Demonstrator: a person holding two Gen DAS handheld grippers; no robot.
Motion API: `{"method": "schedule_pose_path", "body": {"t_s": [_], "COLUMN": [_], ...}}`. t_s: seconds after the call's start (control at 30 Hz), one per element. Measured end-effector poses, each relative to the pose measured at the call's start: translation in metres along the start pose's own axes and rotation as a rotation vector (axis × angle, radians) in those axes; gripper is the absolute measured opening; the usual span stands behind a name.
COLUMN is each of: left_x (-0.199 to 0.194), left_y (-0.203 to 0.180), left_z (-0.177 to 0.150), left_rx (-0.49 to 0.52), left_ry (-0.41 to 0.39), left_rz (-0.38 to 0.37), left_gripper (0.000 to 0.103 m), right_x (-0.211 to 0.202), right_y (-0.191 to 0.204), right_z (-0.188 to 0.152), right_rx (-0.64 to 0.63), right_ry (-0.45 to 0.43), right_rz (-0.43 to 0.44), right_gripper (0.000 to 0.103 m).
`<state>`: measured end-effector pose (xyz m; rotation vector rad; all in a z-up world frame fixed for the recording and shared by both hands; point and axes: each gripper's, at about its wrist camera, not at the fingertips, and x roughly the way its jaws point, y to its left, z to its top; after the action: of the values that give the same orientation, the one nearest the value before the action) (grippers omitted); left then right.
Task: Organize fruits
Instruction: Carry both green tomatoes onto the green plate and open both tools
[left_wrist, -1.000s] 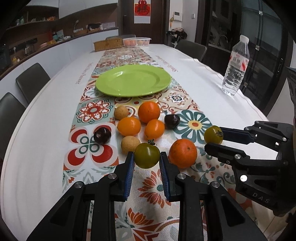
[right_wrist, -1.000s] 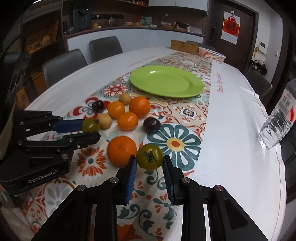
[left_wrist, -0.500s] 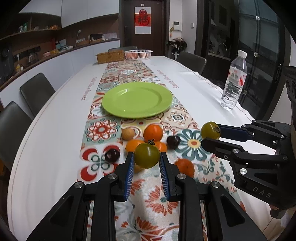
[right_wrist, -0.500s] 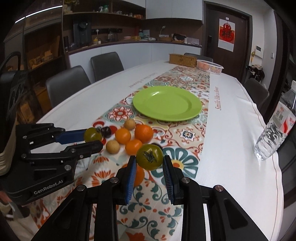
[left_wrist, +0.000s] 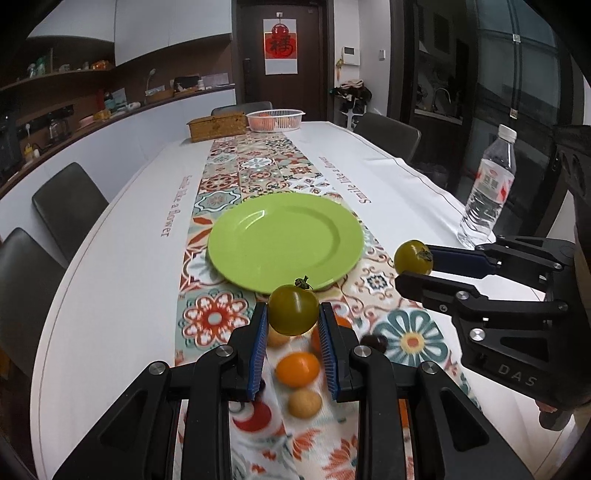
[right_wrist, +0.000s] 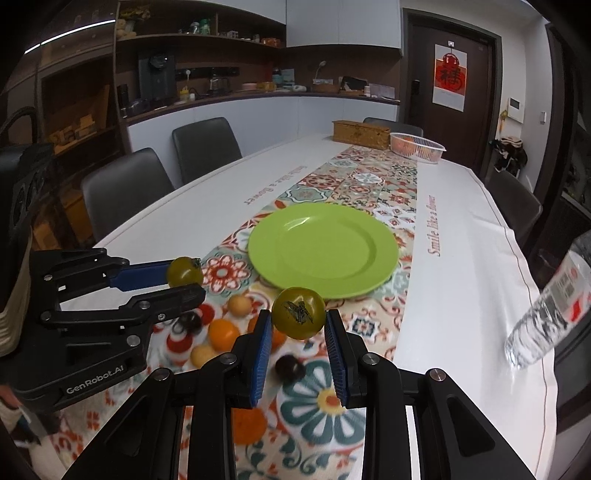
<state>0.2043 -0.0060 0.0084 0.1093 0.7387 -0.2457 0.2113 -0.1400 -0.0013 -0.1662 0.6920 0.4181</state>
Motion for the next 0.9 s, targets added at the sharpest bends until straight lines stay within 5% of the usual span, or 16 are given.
{"method": "schedule_pose_path", "body": {"t_s": [0.33,0.9], "left_x": [0.044,0.132], "left_y": [0.021,0.043], "left_z": [0.031,0.052], "left_rx": [-0.025,-0.098], "left_ry": [0.073,0.238], "left_rz": [-0.040,-0.091], "left_gripper": [0.027,0.027], "right_x": [0.046,0.132], "right_y": [-0.020,-0.047], "right_z": [0.035,0.048], "right_rx": [0.003,0.053], "right_ry": [0.066,0.240], "right_rz": [0.000,0.038], "right_gripper": [0.030,0.030]}}
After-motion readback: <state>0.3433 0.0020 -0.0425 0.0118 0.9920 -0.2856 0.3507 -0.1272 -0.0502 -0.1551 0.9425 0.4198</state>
